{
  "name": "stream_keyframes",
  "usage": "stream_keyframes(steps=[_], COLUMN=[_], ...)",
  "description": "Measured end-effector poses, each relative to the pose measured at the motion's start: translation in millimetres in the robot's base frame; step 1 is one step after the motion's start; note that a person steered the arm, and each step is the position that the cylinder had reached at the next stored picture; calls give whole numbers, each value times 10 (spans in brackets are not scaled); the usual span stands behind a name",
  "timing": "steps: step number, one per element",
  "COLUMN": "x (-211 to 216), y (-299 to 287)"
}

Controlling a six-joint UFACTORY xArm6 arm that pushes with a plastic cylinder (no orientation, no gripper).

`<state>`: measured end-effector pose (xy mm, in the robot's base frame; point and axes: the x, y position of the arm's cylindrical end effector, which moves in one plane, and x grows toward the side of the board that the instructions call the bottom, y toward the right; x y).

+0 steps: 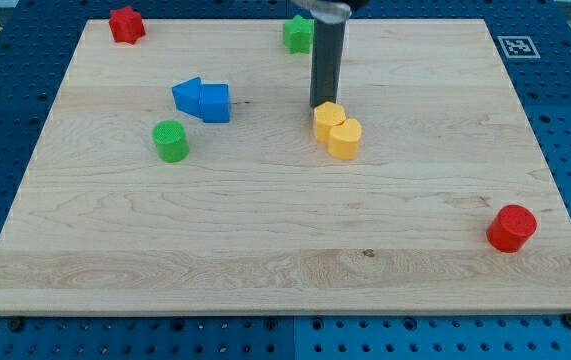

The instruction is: Point your arm in between green circle and blue cube

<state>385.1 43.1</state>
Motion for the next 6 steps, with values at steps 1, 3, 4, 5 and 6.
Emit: stream_keyframes(steps=[1, 3, 4, 5, 6], x=[156, 364, 364, 364, 335], y=[61, -278, -525, -872, -1294])
